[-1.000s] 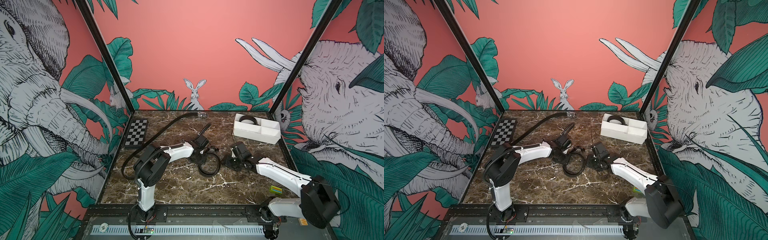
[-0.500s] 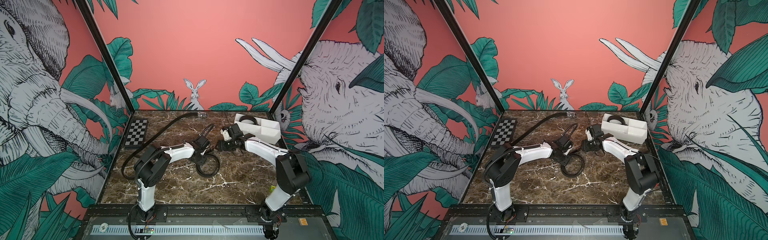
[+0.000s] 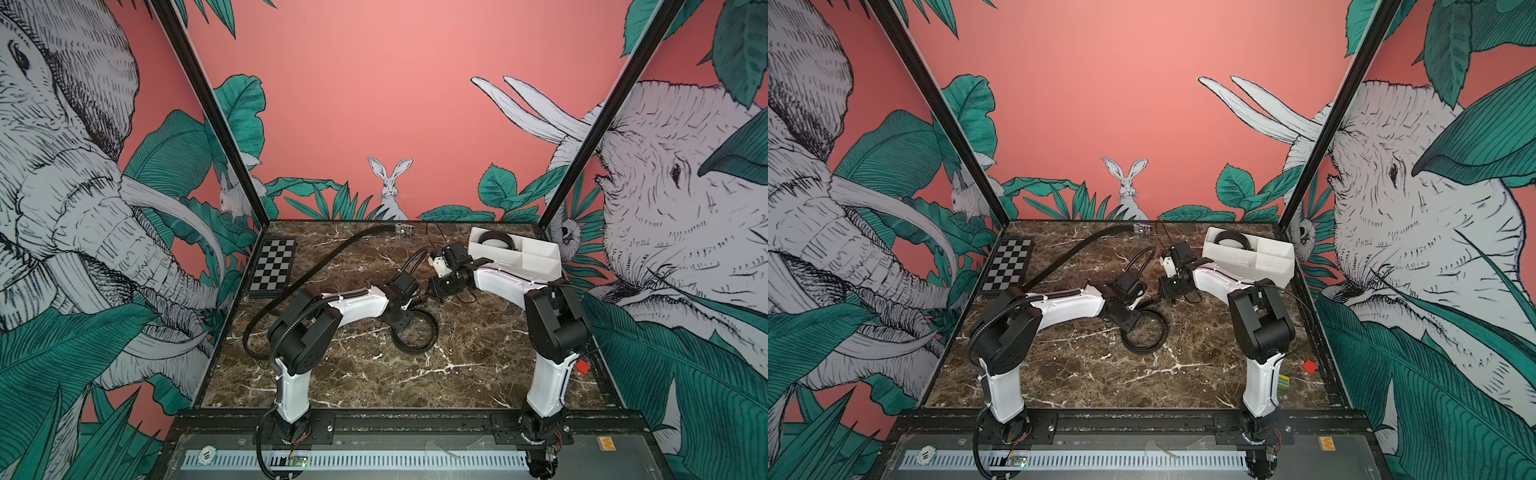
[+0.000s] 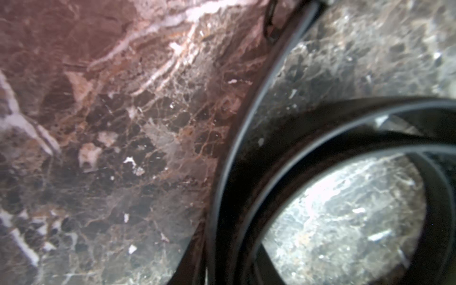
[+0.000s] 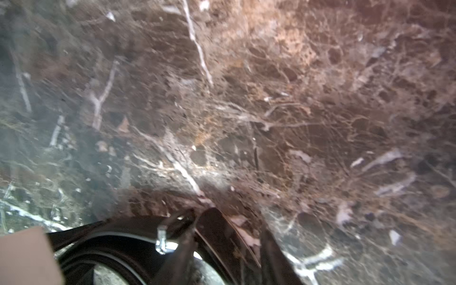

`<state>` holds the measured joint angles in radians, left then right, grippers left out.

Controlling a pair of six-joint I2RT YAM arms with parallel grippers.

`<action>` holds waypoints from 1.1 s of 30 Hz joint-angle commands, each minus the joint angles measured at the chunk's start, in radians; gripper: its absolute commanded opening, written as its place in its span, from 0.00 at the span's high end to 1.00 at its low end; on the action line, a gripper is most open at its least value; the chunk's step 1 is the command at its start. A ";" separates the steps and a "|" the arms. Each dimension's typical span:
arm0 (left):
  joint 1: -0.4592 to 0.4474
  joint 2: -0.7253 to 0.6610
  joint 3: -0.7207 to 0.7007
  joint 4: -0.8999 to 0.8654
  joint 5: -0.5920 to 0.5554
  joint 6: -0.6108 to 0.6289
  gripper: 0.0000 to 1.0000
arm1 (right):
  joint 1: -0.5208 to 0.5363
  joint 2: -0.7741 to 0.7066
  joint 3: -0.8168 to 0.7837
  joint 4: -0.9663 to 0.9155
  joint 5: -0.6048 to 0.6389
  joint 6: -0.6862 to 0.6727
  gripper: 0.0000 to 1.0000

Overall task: Place the belts into the storage roll
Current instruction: Roll the belt at the center of the board.

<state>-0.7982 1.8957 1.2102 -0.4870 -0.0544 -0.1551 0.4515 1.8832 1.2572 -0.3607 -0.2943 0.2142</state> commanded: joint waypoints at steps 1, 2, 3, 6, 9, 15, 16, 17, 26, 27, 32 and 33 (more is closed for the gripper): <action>0.004 0.005 -0.022 -0.041 -0.035 0.022 0.71 | 0.009 -0.069 -0.115 -0.051 -0.039 0.060 0.63; 0.003 0.007 -0.018 -0.042 -0.033 0.029 0.71 | 0.010 -0.098 -0.138 -0.059 -0.040 0.064 0.63; 0.003 0.009 -0.015 -0.043 -0.033 0.034 0.70 | 0.010 -0.129 -0.162 -0.057 -0.031 0.064 0.61; 0.004 0.010 -0.017 -0.047 -0.038 0.058 0.69 | 0.010 -0.223 -0.193 -0.057 0.049 -0.020 0.51; 0.004 0.011 -0.014 -0.054 -0.044 0.094 0.69 | 0.010 -0.269 -0.198 -0.018 0.088 -0.116 0.43; 0.004 0.013 0.003 -0.063 -0.056 0.129 0.68 | 0.026 -0.173 -0.100 -0.037 0.062 -0.319 0.40; 0.003 0.013 0.003 -0.064 -0.055 0.129 0.68 | 0.032 -0.155 -0.087 -0.048 0.072 -0.356 0.41; 0.004 0.014 0.005 -0.066 -0.055 0.131 0.68 | 0.037 -0.138 -0.075 -0.064 0.076 -0.387 0.41; 0.005 0.012 -0.013 -0.058 -0.057 0.120 0.68 | 0.040 -0.125 -0.118 -0.070 0.019 -0.465 0.42; 0.004 0.012 -0.013 -0.056 -0.055 0.120 0.68 | 0.041 -0.113 -0.102 -0.083 0.024 -0.466 0.42; 0.006 0.015 -0.014 -0.049 -0.055 0.114 0.68 | 0.052 -0.042 -0.031 -0.149 0.035 -0.470 0.46; 0.007 0.016 -0.014 -0.047 -0.056 0.111 0.68 | 0.056 -0.034 -0.026 -0.160 0.034 -0.467 0.47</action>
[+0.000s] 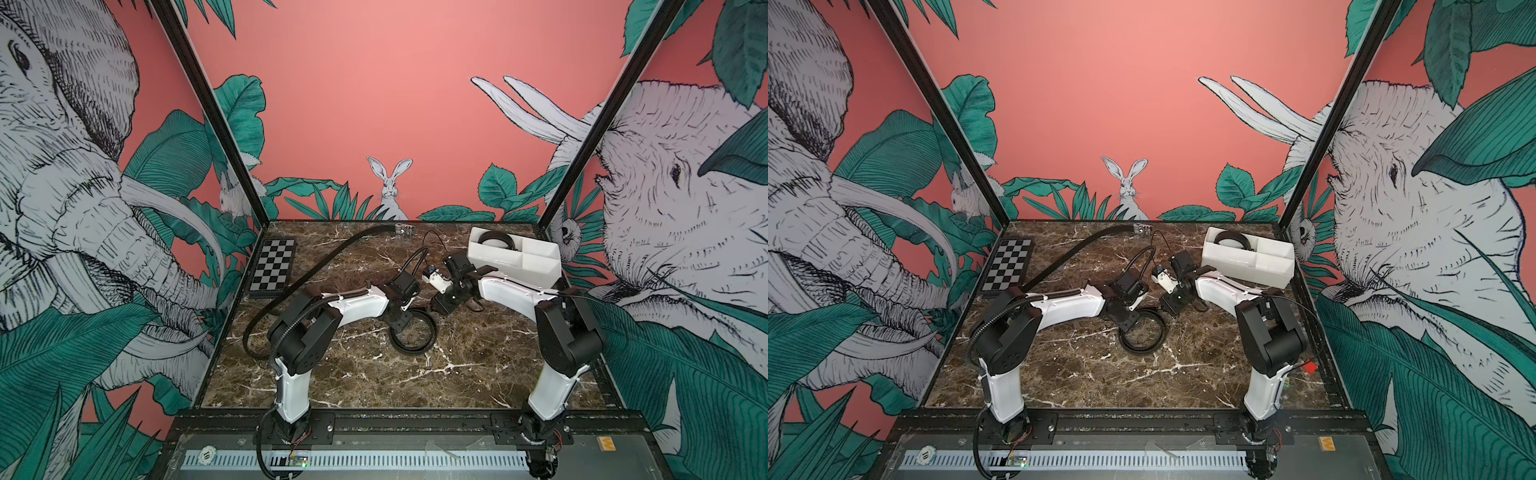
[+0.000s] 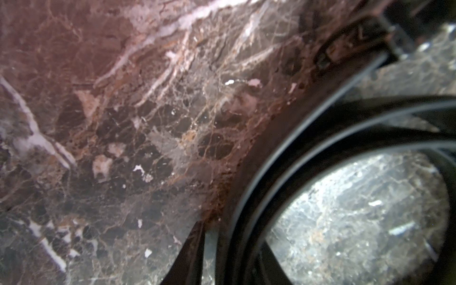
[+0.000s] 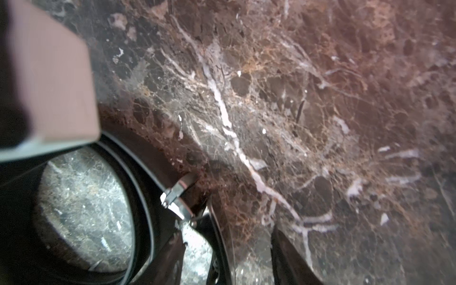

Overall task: Place the belts into the storage roll
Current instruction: Roll the belt at the center of the board.

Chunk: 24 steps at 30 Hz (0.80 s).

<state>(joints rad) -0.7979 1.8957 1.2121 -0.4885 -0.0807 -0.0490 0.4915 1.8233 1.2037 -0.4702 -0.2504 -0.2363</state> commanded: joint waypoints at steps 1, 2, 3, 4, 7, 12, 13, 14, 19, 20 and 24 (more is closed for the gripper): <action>0.006 0.017 -0.017 -0.042 -0.029 0.004 0.68 | 0.018 0.032 0.032 -0.063 -0.012 -0.010 0.48; 0.007 0.017 -0.017 -0.042 -0.029 0.001 0.68 | 0.022 0.038 0.033 -0.067 -0.016 0.001 0.49; 0.008 0.018 -0.019 -0.038 -0.028 -0.002 0.68 | 0.024 0.045 0.035 -0.078 -0.015 0.009 0.51; 0.009 0.019 -0.024 -0.035 -0.028 -0.004 0.68 | 0.025 0.052 0.038 -0.088 -0.015 0.024 0.53; 0.015 0.019 -0.038 -0.022 -0.026 -0.019 0.68 | 0.026 0.063 0.035 -0.101 -0.007 0.073 0.62; 0.027 0.033 -0.056 -0.030 -0.044 -0.055 0.68 | 0.024 0.043 -0.016 -0.093 0.009 0.155 0.89; 0.032 0.040 -0.058 -0.040 -0.050 -0.070 0.68 | 0.024 0.034 -0.030 -0.095 0.028 0.177 0.93; 0.036 0.048 -0.062 -0.047 -0.056 -0.084 0.68 | 0.022 0.026 -0.045 -0.099 0.029 0.190 0.98; 0.050 0.078 -0.078 -0.060 -0.065 -0.132 0.67 | 0.010 -0.032 -0.117 -0.098 0.058 0.278 1.00; 0.051 0.083 -0.080 -0.062 -0.069 -0.140 0.67 | 0.005 -0.047 -0.132 -0.095 0.059 0.295 1.00; 0.065 0.118 -0.066 -0.091 -0.089 -0.171 0.67 | -0.020 -0.097 -0.183 -0.096 0.072 0.364 1.00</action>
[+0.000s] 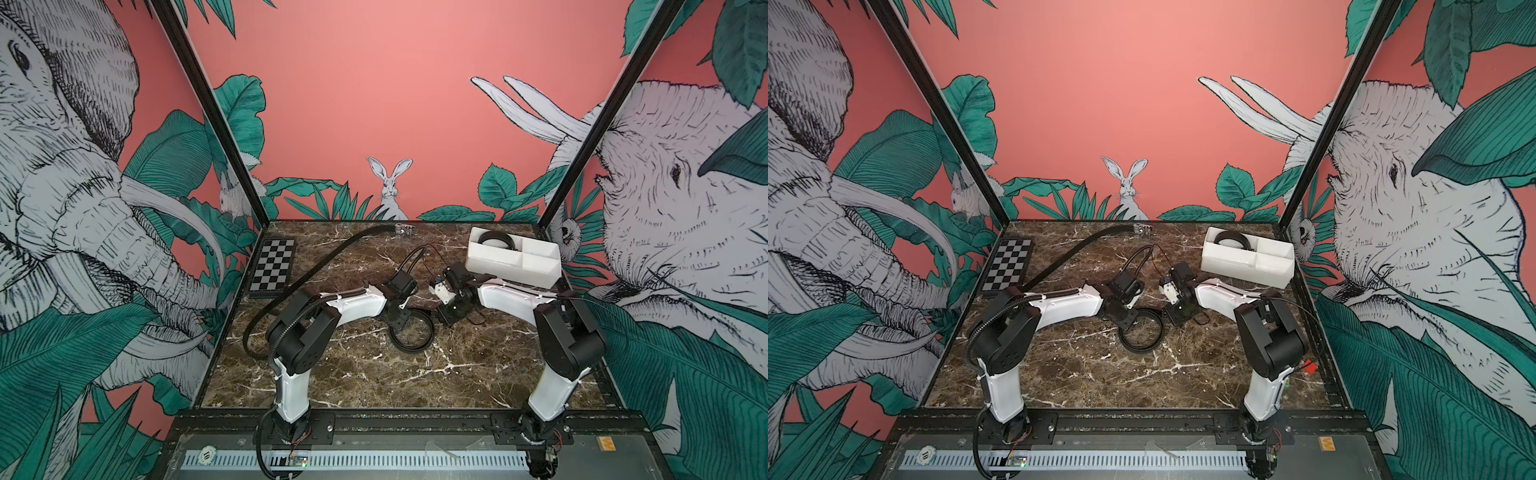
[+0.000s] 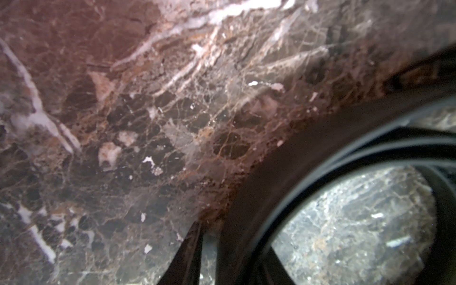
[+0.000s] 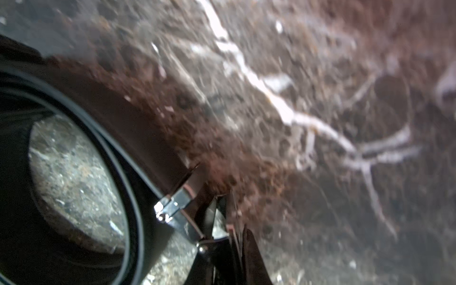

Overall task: Place the belts into the storage roll
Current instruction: Roll the belt at the center of the board.

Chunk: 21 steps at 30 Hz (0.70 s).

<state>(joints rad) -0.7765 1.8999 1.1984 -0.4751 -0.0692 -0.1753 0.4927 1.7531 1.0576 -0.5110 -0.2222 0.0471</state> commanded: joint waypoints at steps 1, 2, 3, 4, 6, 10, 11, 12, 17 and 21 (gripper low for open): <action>0.049 0.122 -0.051 -0.111 -0.103 -0.055 0.67 | -0.029 -0.036 -0.041 -0.066 0.044 0.095 1.00; 0.054 0.128 -0.052 -0.113 -0.106 -0.063 0.67 | -0.033 -0.046 -0.046 -0.072 0.048 0.103 1.00; 0.060 0.134 -0.055 -0.112 -0.106 -0.070 0.68 | -0.038 -0.056 -0.054 -0.079 0.062 0.118 1.00; 0.066 0.138 -0.058 -0.112 -0.106 -0.079 0.68 | -0.048 -0.062 -0.057 -0.089 0.056 0.136 1.00; 0.069 0.148 -0.062 -0.115 -0.107 -0.097 0.69 | -0.064 -0.071 -0.063 -0.114 0.039 0.160 1.00; 0.107 0.175 -0.064 -0.116 -0.104 -0.130 0.73 | -0.066 -0.106 -0.094 -0.127 0.033 0.197 1.00; 0.109 0.179 -0.065 -0.108 -0.095 -0.135 0.75 | -0.066 -0.112 -0.104 -0.122 0.023 0.207 1.00; 0.109 0.182 -0.067 -0.093 -0.083 -0.140 0.78 | -0.063 -0.120 -0.112 -0.108 0.007 0.217 1.00; 0.108 0.190 -0.057 -0.056 -0.035 -0.180 0.94 | 0.011 -0.138 -0.134 -0.080 -0.024 0.269 1.00; 0.103 0.184 -0.045 -0.043 -0.053 -0.205 0.99 | 0.147 -0.145 -0.159 -0.067 -0.002 0.379 1.00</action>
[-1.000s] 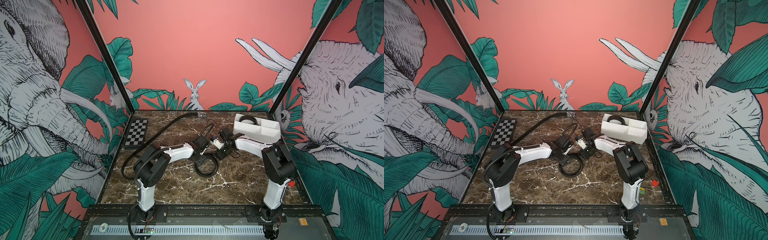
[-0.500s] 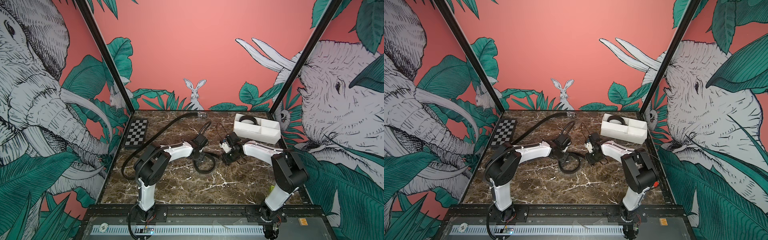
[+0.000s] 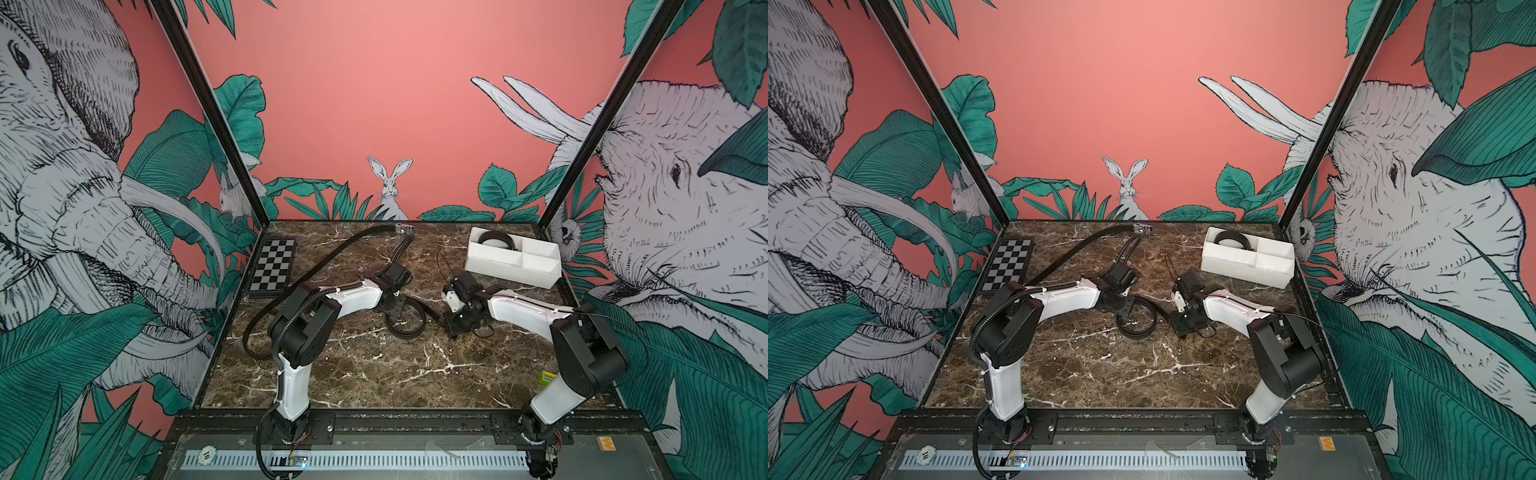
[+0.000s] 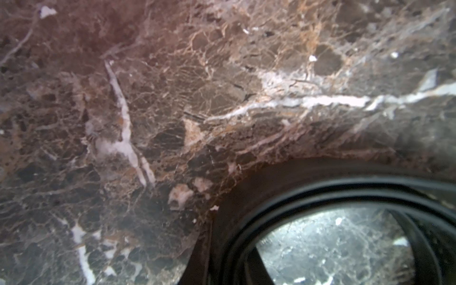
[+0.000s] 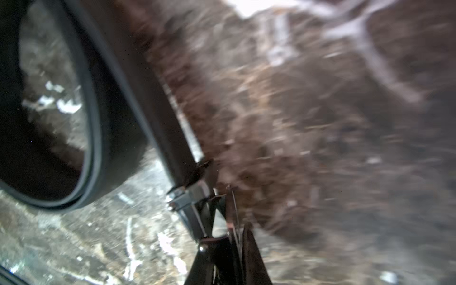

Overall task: Place the belts into the storage roll
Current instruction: Roll the belt at the center of the board.

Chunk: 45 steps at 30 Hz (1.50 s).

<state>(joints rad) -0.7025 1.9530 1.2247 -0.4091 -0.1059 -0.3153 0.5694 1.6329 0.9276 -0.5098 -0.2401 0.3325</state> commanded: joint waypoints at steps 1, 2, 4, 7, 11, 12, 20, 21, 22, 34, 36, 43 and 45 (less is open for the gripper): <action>0.029 0.130 -0.070 -0.103 -0.018 -0.067 1.00 | 0.100 -0.050 -0.039 -0.048 -0.004 0.120 0.97; 0.028 0.131 -0.070 -0.098 -0.019 -0.067 1.00 | 0.124 -0.067 -0.046 -0.028 -0.024 0.133 0.88; 0.023 0.137 -0.063 -0.092 -0.017 -0.058 1.00 | 0.144 -0.116 -0.052 -0.024 -0.030 0.140 0.72; 0.017 0.144 -0.052 -0.093 -0.017 -0.036 1.00 | 0.103 -0.203 -0.014 -0.061 0.032 0.073 0.57; 0.017 0.144 -0.054 -0.086 -0.013 -0.018 1.00 | -0.035 -0.159 0.064 -0.025 -0.037 -0.008 0.47; 0.017 0.144 -0.053 -0.086 -0.014 -0.016 1.00 | -0.060 -0.126 0.089 -0.004 -0.034 -0.017 0.45; 0.017 0.139 -0.063 -0.066 -0.008 -0.025 1.00 | -0.084 0.198 0.344 0.120 -0.116 -0.019 0.37; 0.016 0.141 -0.064 -0.064 -0.006 -0.027 1.00 | -0.080 0.223 0.353 0.122 -0.111 0.012 0.36; 0.017 0.142 -0.064 -0.065 -0.004 -0.029 1.00 | -0.079 0.241 0.361 0.106 -0.127 0.036 0.36; 0.016 0.135 -0.088 -0.045 0.011 -0.044 1.00 | 0.069 0.226 0.204 0.097 -0.024 0.284 0.51; 0.016 0.135 -0.094 -0.038 0.019 -0.047 1.00 | 0.089 0.234 0.197 0.104 0.003 0.318 0.58; 0.016 0.115 -0.121 -0.023 0.041 -0.058 1.00 | 0.102 0.256 0.212 0.072 0.098 0.328 1.00; 0.016 0.105 -0.130 -0.016 0.055 -0.062 1.00 | 0.103 0.273 0.234 0.035 0.118 0.311 1.00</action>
<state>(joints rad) -0.6983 1.9434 1.1873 -0.3099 -0.1070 -0.3412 0.6540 1.8565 1.1645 -0.3878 -0.1791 0.6441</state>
